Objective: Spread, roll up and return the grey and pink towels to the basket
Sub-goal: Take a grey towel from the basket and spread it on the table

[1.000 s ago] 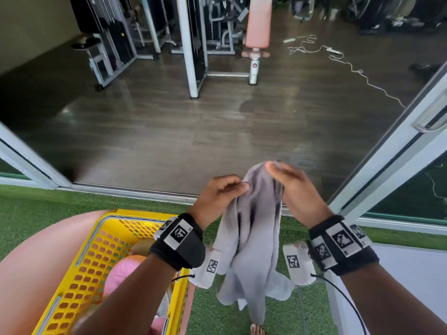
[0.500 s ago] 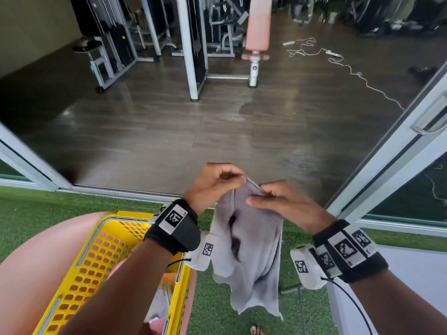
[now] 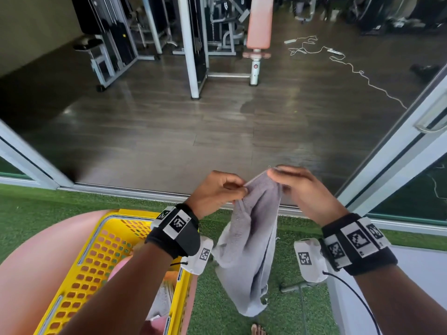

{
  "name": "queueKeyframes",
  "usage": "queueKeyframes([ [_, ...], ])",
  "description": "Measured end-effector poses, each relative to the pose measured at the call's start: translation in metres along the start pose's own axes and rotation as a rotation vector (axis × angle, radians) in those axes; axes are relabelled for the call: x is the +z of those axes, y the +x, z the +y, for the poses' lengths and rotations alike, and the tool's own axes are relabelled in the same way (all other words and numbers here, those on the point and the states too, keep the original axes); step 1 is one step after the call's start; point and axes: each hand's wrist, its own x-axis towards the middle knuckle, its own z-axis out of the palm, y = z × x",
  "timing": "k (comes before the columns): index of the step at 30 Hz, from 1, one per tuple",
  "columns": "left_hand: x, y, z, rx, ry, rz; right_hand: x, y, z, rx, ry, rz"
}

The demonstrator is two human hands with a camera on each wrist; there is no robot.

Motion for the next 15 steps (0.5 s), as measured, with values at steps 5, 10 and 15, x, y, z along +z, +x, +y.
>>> queueKeyframes([
  [5,-0.005,0.005,0.009,0.045,0.07,0.045,0.016,-0.009,0.015,0.137,-0.406,-0.212],
  [10,-0.007,-0.005,-0.007,-0.067,0.093,-0.051,-0.006,-0.003,0.005,-0.003,-0.106,-0.019],
  [15,-0.01,0.002,0.005,0.05,0.097,0.103,0.023,-0.008,0.027,0.075,-0.344,-0.123],
])
